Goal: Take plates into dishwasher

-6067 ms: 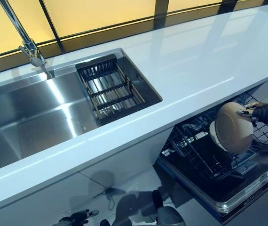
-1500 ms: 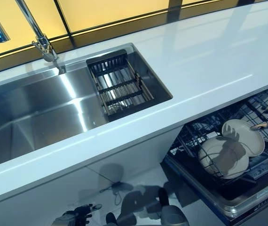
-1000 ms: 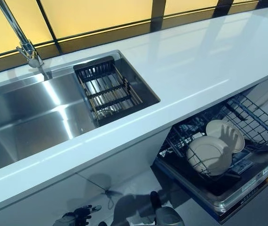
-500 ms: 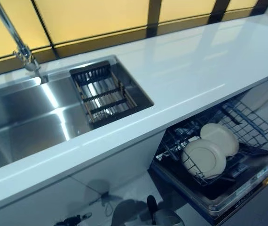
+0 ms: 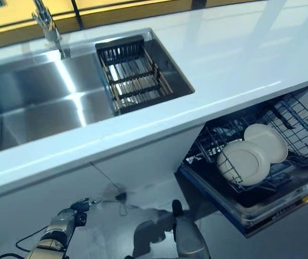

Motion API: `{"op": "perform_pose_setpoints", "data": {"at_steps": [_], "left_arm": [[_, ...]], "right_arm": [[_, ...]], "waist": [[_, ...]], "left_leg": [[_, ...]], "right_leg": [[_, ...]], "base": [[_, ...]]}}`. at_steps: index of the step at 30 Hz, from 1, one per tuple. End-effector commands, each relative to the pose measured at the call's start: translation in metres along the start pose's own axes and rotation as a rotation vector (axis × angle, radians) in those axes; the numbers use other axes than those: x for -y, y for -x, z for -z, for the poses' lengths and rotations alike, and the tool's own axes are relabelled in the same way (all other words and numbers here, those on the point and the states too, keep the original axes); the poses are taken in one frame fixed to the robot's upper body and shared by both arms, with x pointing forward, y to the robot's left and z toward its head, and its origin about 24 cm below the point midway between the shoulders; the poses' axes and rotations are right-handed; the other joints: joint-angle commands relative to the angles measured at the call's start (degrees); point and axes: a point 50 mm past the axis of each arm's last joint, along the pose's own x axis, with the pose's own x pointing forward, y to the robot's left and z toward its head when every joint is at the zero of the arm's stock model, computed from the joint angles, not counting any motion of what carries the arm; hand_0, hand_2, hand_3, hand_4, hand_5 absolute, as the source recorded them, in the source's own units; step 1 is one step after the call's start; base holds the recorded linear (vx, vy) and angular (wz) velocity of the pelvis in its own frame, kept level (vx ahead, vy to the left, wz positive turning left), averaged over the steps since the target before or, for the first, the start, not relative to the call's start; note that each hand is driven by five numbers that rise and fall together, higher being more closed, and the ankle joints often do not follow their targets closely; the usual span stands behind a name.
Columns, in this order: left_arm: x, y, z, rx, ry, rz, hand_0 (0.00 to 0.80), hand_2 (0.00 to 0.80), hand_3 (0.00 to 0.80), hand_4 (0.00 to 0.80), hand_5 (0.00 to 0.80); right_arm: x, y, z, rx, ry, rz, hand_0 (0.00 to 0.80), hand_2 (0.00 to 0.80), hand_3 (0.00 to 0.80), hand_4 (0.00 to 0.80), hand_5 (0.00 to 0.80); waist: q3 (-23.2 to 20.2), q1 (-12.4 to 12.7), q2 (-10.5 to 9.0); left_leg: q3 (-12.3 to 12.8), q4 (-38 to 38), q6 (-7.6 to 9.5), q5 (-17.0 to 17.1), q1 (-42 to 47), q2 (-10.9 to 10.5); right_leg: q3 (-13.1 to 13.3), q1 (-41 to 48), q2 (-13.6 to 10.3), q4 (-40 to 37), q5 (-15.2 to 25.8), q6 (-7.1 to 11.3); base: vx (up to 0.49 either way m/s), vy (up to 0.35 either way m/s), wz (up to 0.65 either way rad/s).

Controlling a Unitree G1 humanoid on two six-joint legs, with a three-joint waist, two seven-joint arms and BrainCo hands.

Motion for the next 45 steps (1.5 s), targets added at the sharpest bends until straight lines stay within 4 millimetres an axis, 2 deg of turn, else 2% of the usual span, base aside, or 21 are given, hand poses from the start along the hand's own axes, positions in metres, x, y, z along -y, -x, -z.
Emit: {"op": "perform_pose_setpoints", "data": {"at_steps": [1,2,6,8,10,12,13,15,16,18,19,20,24,27,31,34,35,37,40,42,45], "left_arm": [[-0.024,0.007,0.028,-0.046,0.060,-0.107,0.000,0.000,0.000,0.000,0.000],[-0.024,0.007,0.028,-0.042,0.065,-0.113,0.000,0.000,0.000,0.000,0.000],[-0.029,0.009,0.023,-0.032,0.046,-0.114,0.000,0.000,0.000,0.000,0.000],[-0.034,0.009,0.012,-0.023,0.010,-0.100,0.000,0.000,0.000,0.000,0.000],[-0.037,0.010,-0.006,-0.003,-0.026,-0.075,0.000,0.000,0.000,0.000,0.000],[-0.040,0.010,-0.007,-0.008,-0.040,-0.073,0.000,0.000,0.000,0.000,0.000],[-0.043,0.011,0.001,-0.039,-0.045,-0.086,0.000,0.000,0.000,0.000,0.000],[-0.046,0.012,0.011,-0.079,-0.047,-0.087,0.000,0.000,0.000,0.000,0.000],[-0.048,0.013,0.026,-0.131,-0.044,-0.084,0.000,0.000,0.000,0.000,0.000],[-0.048,0.015,0.039,-0.175,-0.032,-0.079,0.000,0.000,0.000,0.000,0.000],[-0.045,0.017,0.058,-0.233,-0.016,-0.079,0.000,0.000,0.000,0.000,0.000],[-0.043,0.018,0.067,-0.257,-0.005,-0.083,0.000,0.000,0.000,0.000,0.000],[-0.045,0.028,0.101,-0.338,0.025,-0.080,0.000,0.000,0.000,0.000,0.000],[-0.053,0.031,0.106,-0.359,0.016,-0.105,0.000,0.000,0.000,0.000,0.000],[-0.061,0.025,0.074,-0.286,0.009,-0.120,0.000,0.000,0.000,0.000,0.000],[-0.058,0.018,0.041,-0.231,0.024,-0.124,0.000,0.000,0.000,0.000,0.000],[-0.056,0.016,0.035,-0.218,0.018,-0.125,0.000,0.000,0.000,0.000,0.000],[-0.049,0.012,0.028,-0.192,0.024,-0.139,0.000,0.000,0.000,0.000,0.000],[-0.039,0.008,0.018,-0.167,0.045,-0.114,0.000,0.000,0.000,0.000,0.000],[-0.027,0.005,0.011,-0.149,-0.009,-0.056,0.000,0.000,0.000,0.000,0.000],[-0.019,0.003,0.021,-0.169,-0.012,-0.069,0.000,0.000,0.000,0.000,0.000]], "right_arm": [[0.006,-0.003,-0.025,0.067,-0.038,0.022,0.000,0.000,0.000,0.000,0.000],[0.006,-0.003,-0.024,0.062,-0.040,0.021,0.000,0.000,0.000,0.000,0.000],[-0.006,-0.003,0.018,-0.115,-0.044,0.021,0.000,0.000,0.000,0.000,0.000],[-0.010,0.001,0.046,-0.192,-0.004,0.026,0.000,0.000,0.000,0.000,0.000],[-0.021,0.008,0.079,-0.284,0.014,0.014,0.000,0.000,0.000,0.000,0.000],[-0.031,0.014,0.097,-0.325,0.030,-0.013,0.000,0.000,0.000,0.000,0.000],[-0.041,0.022,0.117,-0.383,0.026,-0.061,0.000,0.000,0.000,0.000,0.000],[-0.048,0.027,0.129,-0.429,0.011,-0.092,0.000,0.000,0.000,0.000,0.000],[-0.059,0.033,0.142,-0.479,-0.028,-0.110,0.000,0.000,0.000,0.000,0.000],[-0.066,0.037,0.149,-0.502,-0.040,-0.122,0.000,0.000,0.000,0.000,0.000],[-0.079,0.043,0.158,-0.534,-0.066,-0.125,0.000,0.000,0.000,0.000,0.000],[-0.086,0.045,0.162,-0.548,-0.085,-0.117,0.000,0.000,0.000,0.000,0.000],[-0.113,0.055,0.175,-0.602,-0.160,-0.118,0.000,0.000,0.000,0.000,0.000],[-0.128,0.056,0.172,-0.606,-0.146,-0.168,0.000,0.000,0.000,0.000,0.000],[-0.149,0.056,0.165,-0.583,-0.140,-0.258,0.000,0.000,0.000,0.000,0.000],[-0.159,0.053,0.156,-0.570,-0.193,-0.272,0.000,0.000,0.000,0.000,0.000],[-0.163,0.052,0.152,-0.560,-0.216,-0.269,0.000,0.000,0.000,0.000,0.000],[-0.170,0.052,0.148,-0.562,-0.271,-0.246,0.000,0.000,0.000,0.000,0.000],[-0.176,0.055,0.149,-0.597,-0.341,-0.202,0.000,0.000,0.000,0.000,0.000],[-0.177,0.057,0.153,-0.625,-0.364,-0.160,0.000,0.000,0.000,0.000,0.000],[-0.177,0.060,0.159,-0.678,-0.367,-0.131,0.000,0.000,0.000,0.000,0.000]], "waist": [[-0.46,3.87,1.19],[-0.64,3.72,0.80],[-1.34,3.91,0.52],[-0.88,3.63,-0.14],[0.46,3.55,-0.61],[0.87,3.67,-0.91],[0.86,3.98,-1.31],[0.62,4.43,-0.91],[0.10,5.21,0.26],[-0.38,5.91,1.15],[-1.50,7.35,2.13],[-2.20,8.15,2.37],[-5.74,10.92,1.89],[-6.64,11.95,1.29],[-6.96,12.21,0.63],[-6.61,12.36,0.44],[-6.29,12.57,0.37],[-5.79,12.84,0.02],[-5.26,12.81,0.16],[-4.68,13.43,0.46],[-4.30,14.04,1.22]], "left_leg": [[-2.62,4.60,4.60,-6.55,11.24,-2.81],[-2.67,4.60,4.72,-6.40,11.15,-3.20],[-0.22,7.88,5.61,-8.97,12.30,-3.41],[0.08,8.10,6.10,-8.43,11.85,-4.15],[1.73,7.91,6.48,-8.01,11.24,-4.54],[2.36,7.00,6.53,-7.13,11.50,-4.99],[3.76,5.16,7.53,-5.92,11.27,-5.83],[4.30,3.22,8.03,-4.26,10.49,-5.80],[3.96,0.45,8.02,-1.42,9.10,-4.75],[3.26,-1.01,7.73,0.81,7.90,-3.62],[2.04,-2.33,7.29,3.49,5.77,-1.96],[1.35,-2.81,7.17,4.33,4.79,-1.47],[-1.03,-4.40,6.87,5.60,2.26,-1.31],[-0.61,-5.62,5.93,6.39,2.35,-0.45],[0.93,-8.24,4.13,8.48,2.51,1.57],[0.03,-7.69,3.30,8.97,0.96,3.74],[-0.07,-6.43,3.16,8.83,-0.26,4.72],[-1.07,-3.67,2.77,9.08,-2.67,6.41],[-2.41,-3.80,2.00,10.79,-3.77,7.49],[-2.32,-6.24,0.94,13.51,-4.50,7.83],[-1.17,-9.00,-0.72,16.70,-5.31,9.19]], "right_leg": [[-4.19,-4.64,8.40,-5.42,4.17,-0.54],[-4.15,-4.70,7.90,-5.64,4.32,-0.55],[-5.17,-3.52,5.87,-8.28,6.40,1.51],[-4.85,-2.39,5.31,-10.42,7.38,2.17],[-6.14,-1.15,5.03,-10.45,8.41,3.22],[-7.45,-0.93,4.66,-9.03,8.95,3.54],[-7.48,-0.26,4.01,-1.44,8.47,3.22],[-6.15,-0.35,3.72,5.52,8.08,2.91],[-3.52,-0.20,3.05,12.53,6.46,2.20],[-1.70,1.28,2.66,14.54,4.57,1.41],[0.51,6.00,2.22,13.34,1.07,0.32],[1.25,8.84,1.83,11.91,-0.16,0.11],[3.34,16.50,-0.74,4.85,-1.28,1.10],[2.71,18.02,-2.41,1.04,-0.83,2.20],[2.41,17.69,-3.40,-4.10,1.83,4.06],[3.90,16.90,-2.97,-4.87,0.50,4.01],[3.70,16.31,-2.45,-3.72,-1.64,3.97],[3.02,16.12,-0.80,-2.34,-5.87,3.82],[3.10,15.93,0.69,-1.47,-7.73,3.30],[1.45,16.68,1.37,-3.13,-7.55,2.89],[-1.80,17.40,2.88,-2.85,-9.51,1.66]], "base": [[-0.327,0.026,-0.23],[-0.316,0.055,-0.15],[-0.112,0.066,0.00],[-0.104,0.077,0.04],[-0.164,0.087,0.07],[-0.209,0.038,0.03],[-0.269,0.051,-0.29],[-0.320,0.031,-0.38],[-0.329,-0.022,-0.37],[-0.297,-0.117,-0.28],[-0.320,-0.223,-0.03],[-0.307,-0.247,-0.04],[-0.200,-0.228,-0.18],[-0.114,-0.231,-0.67],[-0.136,-0.336,-0.40],[-0.188,-0.418,-0.13],[-0.175,-0.386,0.07],[-0.132,-0.323,0.00],[-0.170,-0.278,0.12],[-0.254,-0.289,0.32],[-0.146,-0.245,0.31]]}}
